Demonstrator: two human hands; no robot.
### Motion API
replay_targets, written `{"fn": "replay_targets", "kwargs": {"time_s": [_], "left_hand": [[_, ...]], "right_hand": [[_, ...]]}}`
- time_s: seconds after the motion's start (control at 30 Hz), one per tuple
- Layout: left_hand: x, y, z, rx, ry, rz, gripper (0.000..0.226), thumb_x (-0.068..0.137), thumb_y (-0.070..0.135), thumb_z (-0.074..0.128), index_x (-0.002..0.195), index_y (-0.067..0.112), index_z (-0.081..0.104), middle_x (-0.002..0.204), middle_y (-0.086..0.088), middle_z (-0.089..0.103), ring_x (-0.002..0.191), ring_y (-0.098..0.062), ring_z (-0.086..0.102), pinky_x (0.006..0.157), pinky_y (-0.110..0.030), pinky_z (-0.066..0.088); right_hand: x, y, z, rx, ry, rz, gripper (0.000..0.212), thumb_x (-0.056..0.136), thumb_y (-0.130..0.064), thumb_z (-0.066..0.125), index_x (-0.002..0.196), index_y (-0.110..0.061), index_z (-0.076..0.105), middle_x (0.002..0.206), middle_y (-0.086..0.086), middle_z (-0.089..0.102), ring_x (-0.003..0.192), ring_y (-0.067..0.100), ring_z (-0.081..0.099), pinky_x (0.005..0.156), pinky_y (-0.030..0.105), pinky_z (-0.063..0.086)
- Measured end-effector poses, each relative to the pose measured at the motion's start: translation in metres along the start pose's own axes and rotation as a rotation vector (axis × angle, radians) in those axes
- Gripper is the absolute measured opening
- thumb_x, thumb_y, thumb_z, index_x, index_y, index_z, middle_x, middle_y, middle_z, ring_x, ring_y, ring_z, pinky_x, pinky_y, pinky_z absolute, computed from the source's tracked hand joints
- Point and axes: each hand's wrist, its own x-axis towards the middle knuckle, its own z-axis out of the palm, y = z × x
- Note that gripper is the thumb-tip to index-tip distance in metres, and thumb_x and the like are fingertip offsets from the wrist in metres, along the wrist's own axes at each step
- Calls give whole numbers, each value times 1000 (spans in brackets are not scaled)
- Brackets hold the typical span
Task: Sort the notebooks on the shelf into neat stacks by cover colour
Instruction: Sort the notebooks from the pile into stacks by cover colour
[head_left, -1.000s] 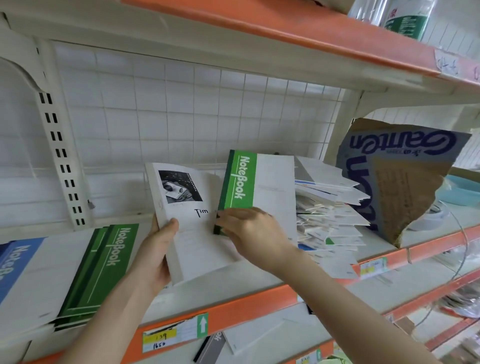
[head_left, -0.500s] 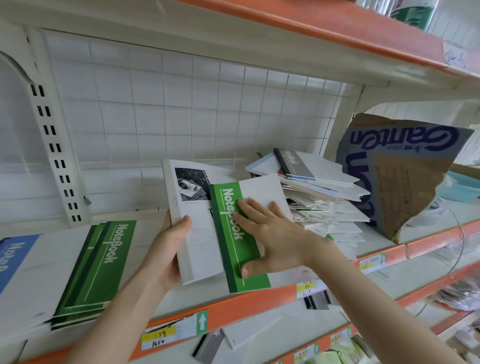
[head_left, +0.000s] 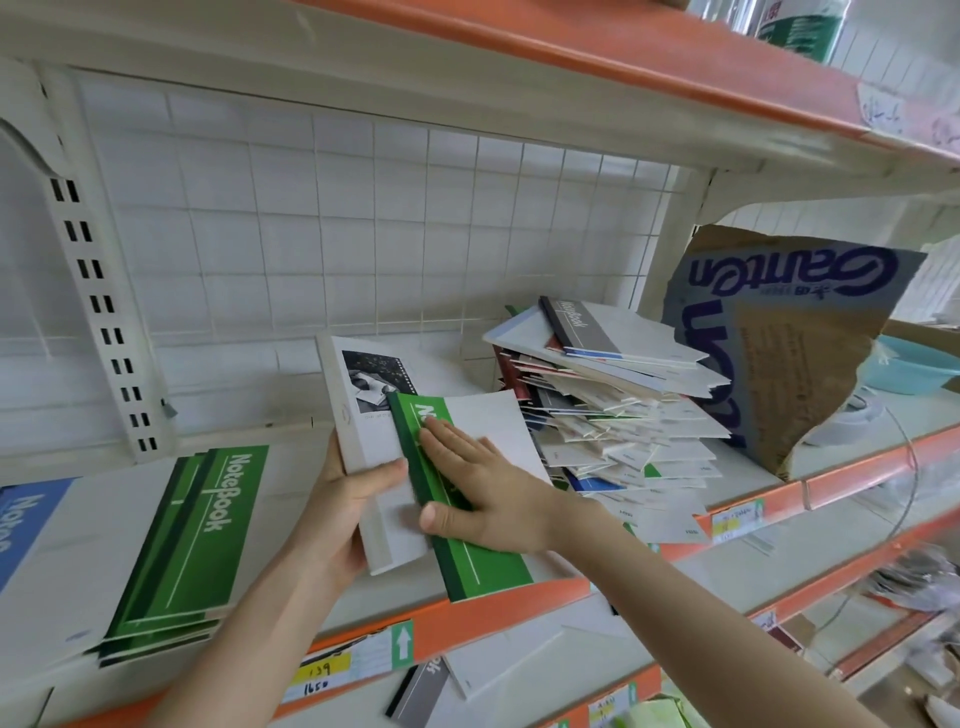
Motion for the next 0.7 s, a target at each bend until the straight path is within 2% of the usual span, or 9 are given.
{"fn": "replay_targets", "kwargs": {"time_s": [0.1, 0.17, 0.2, 0.3, 0.43, 0.53, 0.6, 0.7], "left_hand": [[-3, 0, -1, 12, 17, 18, 51, 80, -9, 54, 122, 19, 50, 95, -11, 65, 61, -17, 69, 44, -28, 52], [-4, 2, -3, 29, 25, 5, 57, 74, -3, 59, 124, 21, 50, 94, -8, 68, 69, -21, 68, 49, -31, 52], [-4, 3, -5, 33, 33, -1, 59, 74, -3, 60, 126, 24, 49, 95, -6, 68, 74, -22, 67, 53, -32, 51], [-7, 6, -9, 47, 55, 12, 54, 83, -4, 56, 127, 26, 48, 98, -6, 66, 79, -22, 64, 58, -31, 48], [-11, 12, -14, 74, 46, 35, 52, 85, -1, 55, 129, 26, 46, 99, -5, 64, 82, -22, 61, 61, -31, 45], [-16, 13, -18, 75, 48, 32, 47, 89, 6, 54, 131, 25, 46, 98, -4, 64, 83, -22, 62, 61, -31, 45], [-18, 11, -21, 63, 49, 28, 44, 90, 12, 52, 132, 25, 46, 98, -3, 65, 84, -22, 62, 61, -32, 46], [-20, 10, -23, 65, 36, -2, 49, 84, 22, 56, 131, 22, 47, 98, -6, 67, 77, -22, 68, 53, -31, 52]], "right_hand": [[3, 6, -1, 107, 141, 11, 56, 96, -33, 47, 142, -3, 34, 152, 12, 26, 141, 19, 23, 112, 23, 15], [4, 12, -1, 111, 262, 136, 51, 93, -42, 48, 128, -6, 52, 137, 11, 47, 129, 25, 41, 105, 28, 30], [3, 16, 0, 100, 296, 229, 50, 92, -47, 47, 123, -9, 55, 132, 9, 50, 124, 27, 44, 101, 32, 36], [-3, 24, -1, 123, 225, 474, 56, 88, -57, 43, 130, -20, 45, 138, 6, 42, 127, 28, 38, 100, 36, 37], [-6, 25, -6, 228, 160, 578, 75, 85, -59, 49, 145, -21, 26, 141, 9, 42, 130, 26, 38, 101, 34, 35], [-8, 20, -9, 223, 240, 555, 67, 85, -51, 58, 139, -18, 37, 133, 10, 48, 130, 25, 34, 97, 31, 36], [-5, 13, -12, 220, 305, 523, 57, 85, -46, 61, 129, -14, 47, 124, 10, 52, 126, 26, 36, 89, 31, 37], [11, 1, -11, 209, 360, 482, 51, 82, -47, 64, 115, -10, 51, 113, 14, 54, 121, 26, 35, 80, 30, 36]]}}
